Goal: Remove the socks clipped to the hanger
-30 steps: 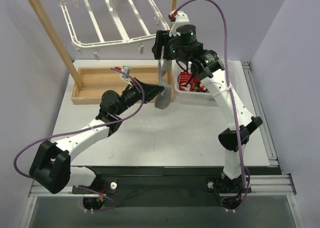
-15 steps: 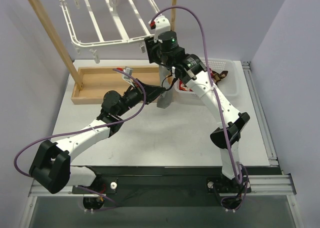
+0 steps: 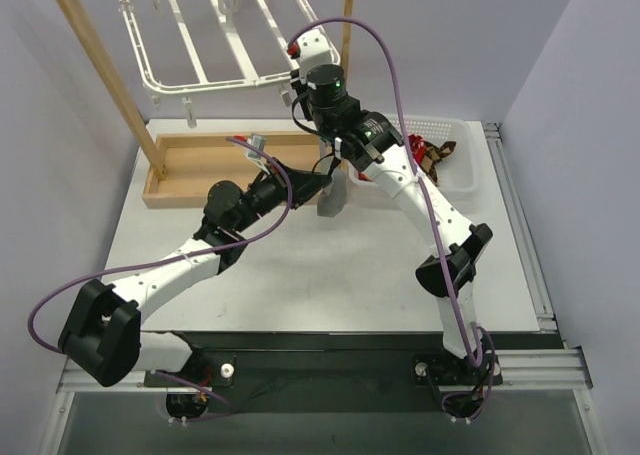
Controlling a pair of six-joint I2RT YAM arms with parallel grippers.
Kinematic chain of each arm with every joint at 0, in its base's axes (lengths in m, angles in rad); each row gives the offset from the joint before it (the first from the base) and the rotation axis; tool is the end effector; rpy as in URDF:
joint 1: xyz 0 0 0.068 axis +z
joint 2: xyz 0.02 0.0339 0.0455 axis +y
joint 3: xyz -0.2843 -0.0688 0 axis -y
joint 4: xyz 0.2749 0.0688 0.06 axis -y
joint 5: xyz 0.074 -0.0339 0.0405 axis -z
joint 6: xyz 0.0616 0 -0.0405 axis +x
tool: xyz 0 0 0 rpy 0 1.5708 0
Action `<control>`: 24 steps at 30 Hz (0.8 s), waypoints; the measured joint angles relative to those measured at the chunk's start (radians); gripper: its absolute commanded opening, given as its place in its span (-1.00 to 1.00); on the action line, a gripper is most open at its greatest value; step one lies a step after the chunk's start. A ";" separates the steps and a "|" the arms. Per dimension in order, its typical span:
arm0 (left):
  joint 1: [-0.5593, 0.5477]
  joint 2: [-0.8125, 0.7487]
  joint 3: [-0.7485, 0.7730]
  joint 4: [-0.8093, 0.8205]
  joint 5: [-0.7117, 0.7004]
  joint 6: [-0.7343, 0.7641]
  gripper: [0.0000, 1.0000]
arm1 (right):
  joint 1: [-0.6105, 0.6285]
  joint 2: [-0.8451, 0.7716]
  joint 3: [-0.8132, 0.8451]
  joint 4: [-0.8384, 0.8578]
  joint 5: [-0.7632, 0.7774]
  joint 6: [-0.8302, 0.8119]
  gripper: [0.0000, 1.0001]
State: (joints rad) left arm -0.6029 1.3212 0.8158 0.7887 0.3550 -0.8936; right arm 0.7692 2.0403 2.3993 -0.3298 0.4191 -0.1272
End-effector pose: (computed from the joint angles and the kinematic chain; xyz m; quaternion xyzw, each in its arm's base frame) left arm 0.2727 -0.2138 0.3452 0.0542 0.6050 -0.6133 0.5049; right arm 0.3875 0.3403 0.5236 -0.1608 0.6788 0.0839 0.7115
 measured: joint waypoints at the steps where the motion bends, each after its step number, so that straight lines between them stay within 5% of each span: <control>1: 0.000 0.000 0.000 0.000 0.000 0.000 -1.00 | 0.000 0.002 0.000 0.001 0.001 -0.003 -0.84; 4: 0.000 0.000 0.000 -0.001 0.000 0.000 -1.00 | 0.000 0.003 0.000 0.005 0.004 -0.008 -1.00; 15: -0.003 -0.001 -0.001 -0.031 -0.003 0.008 -1.00 | 0.000 0.003 0.000 0.013 0.000 -0.005 -1.00; 24: -0.004 -0.045 -0.029 -0.057 -0.003 -0.001 -1.00 | -0.003 -0.005 -0.076 0.057 -0.047 0.023 -0.14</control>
State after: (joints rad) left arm -0.6071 1.2766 0.7872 0.7315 0.3519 -0.8944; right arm 0.7666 2.0357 2.3238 -0.2726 0.3721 -0.1043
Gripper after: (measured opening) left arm 0.030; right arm 0.317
